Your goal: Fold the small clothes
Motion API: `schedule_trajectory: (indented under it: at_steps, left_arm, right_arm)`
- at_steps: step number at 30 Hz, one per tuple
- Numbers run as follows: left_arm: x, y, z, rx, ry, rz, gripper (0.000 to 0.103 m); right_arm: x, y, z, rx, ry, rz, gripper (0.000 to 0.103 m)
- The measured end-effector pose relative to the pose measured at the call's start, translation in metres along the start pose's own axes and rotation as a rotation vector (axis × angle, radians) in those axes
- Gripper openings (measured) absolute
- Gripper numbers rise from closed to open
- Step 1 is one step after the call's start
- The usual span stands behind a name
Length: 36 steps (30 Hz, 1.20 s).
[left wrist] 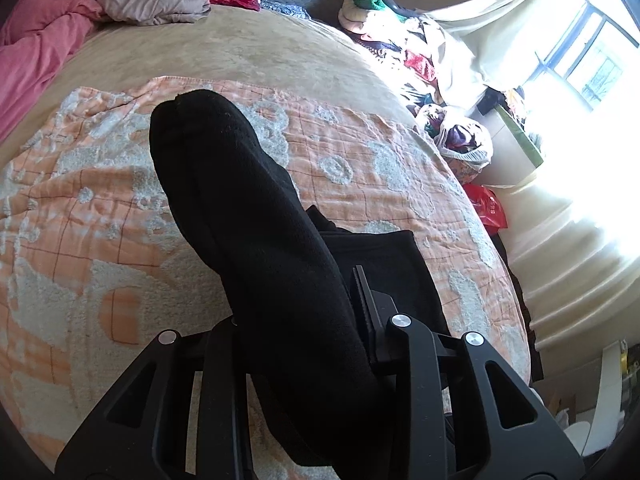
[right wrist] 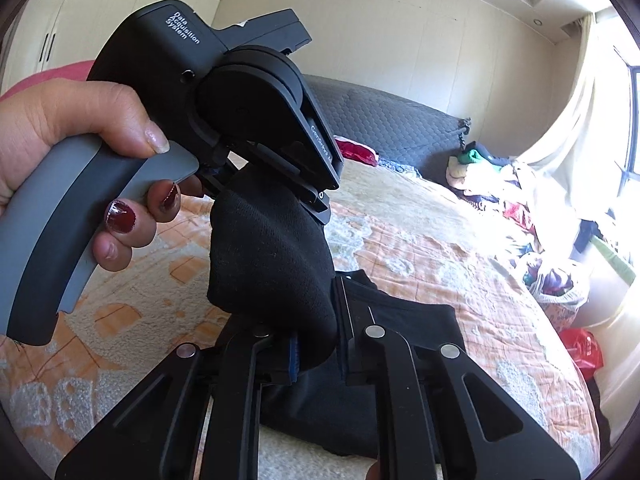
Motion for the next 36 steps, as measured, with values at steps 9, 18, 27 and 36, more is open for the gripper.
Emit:
schedule_trajectory:
  at_steps: [9,18,27,36]
  left_arm:
    - [0.006,-0.016,-0.031,-0.005,-0.027,0.016,0.022]
    - [0.015,-0.039,-0.052,-0.022,-0.057,0.044,0.022]
    - [0.022,-0.064,-0.064,-0.029,-0.054,0.07,0.022]
    - [0.029,-0.096,-0.075,-0.041,-0.055,0.132,0.024]
  right_arm:
    - [0.013,0.003,-0.023,0.008,-0.025,0.025,0.012]
    - [0.032,-0.002,-0.038,0.0,-0.108,0.073,0.012]
    - [0.046,-0.012,-0.045,0.005,-0.141,0.142,0.012]
    - [0.075,-0.025,-0.066,-0.023,-0.284,0.182,0.012]
Point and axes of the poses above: each gripper's, at about its wrist camera, not at the fingertips, and y roughly against the way its jaws point, z to its left, x to its underside, the point moved 5 cm from there along -y, roughly the way its jaws point, and after that the axes turned 12 degrees about y, right-handed, at the moved point
